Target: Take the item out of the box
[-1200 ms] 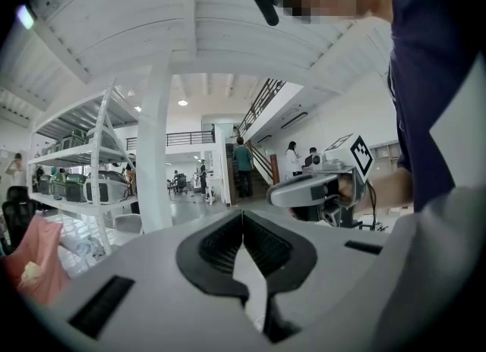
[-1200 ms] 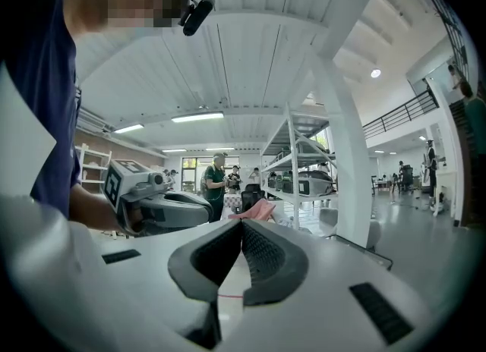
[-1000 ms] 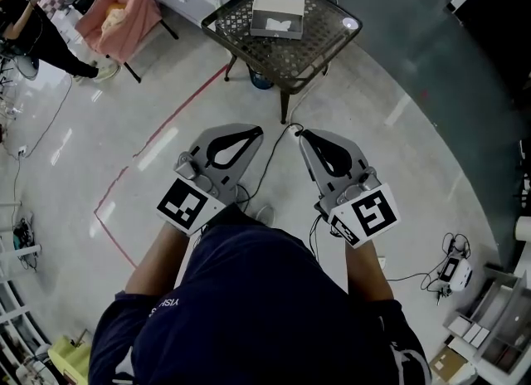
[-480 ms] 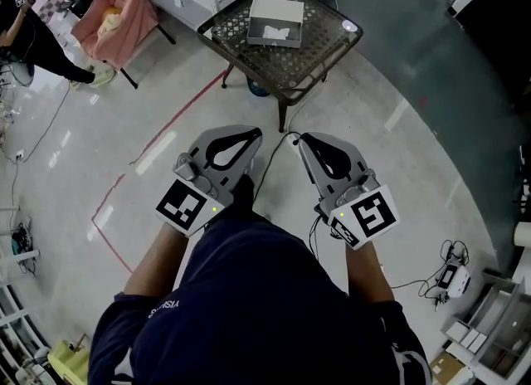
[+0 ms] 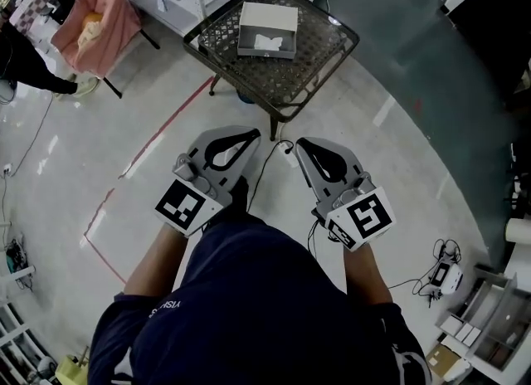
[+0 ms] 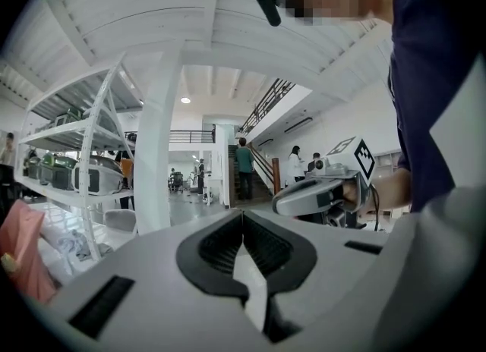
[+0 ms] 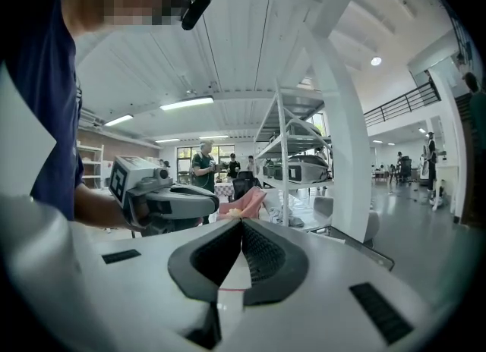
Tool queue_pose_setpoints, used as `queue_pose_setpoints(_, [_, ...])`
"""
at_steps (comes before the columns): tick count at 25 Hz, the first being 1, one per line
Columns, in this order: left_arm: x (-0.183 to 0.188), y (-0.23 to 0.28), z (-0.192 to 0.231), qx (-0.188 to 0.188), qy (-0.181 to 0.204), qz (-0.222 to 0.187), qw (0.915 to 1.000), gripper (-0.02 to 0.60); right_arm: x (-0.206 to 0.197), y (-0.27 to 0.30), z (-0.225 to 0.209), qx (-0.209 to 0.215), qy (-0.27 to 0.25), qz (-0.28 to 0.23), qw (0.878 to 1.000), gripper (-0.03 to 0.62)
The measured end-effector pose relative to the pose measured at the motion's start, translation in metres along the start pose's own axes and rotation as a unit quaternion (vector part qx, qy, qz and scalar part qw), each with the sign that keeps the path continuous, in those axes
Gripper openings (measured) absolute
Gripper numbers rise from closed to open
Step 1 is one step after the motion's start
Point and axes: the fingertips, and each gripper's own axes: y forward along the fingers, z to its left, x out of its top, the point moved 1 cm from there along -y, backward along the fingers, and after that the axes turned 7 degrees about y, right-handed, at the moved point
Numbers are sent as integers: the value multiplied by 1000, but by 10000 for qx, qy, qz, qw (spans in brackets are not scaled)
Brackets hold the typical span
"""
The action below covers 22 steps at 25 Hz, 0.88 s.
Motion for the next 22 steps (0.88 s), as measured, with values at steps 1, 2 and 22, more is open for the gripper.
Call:
queue_pose_setpoints(1, [-5, 4, 13, -18, -33, 8, 10000, 9, 1, 12, -6, -16, 22, 26, 10000, 25])
queue_pose_setpoints(2, [-9, 9, 26, -38, -60, 18, 10000, 9, 2, 25, -13, -29, 45, 51, 10000, 25])
queue_pose_setpoints(22, [-81, 108, 273, -441, -358, 425, 9975, 9, 30, 260, -159, -207, 387, 611, 9972, 25])
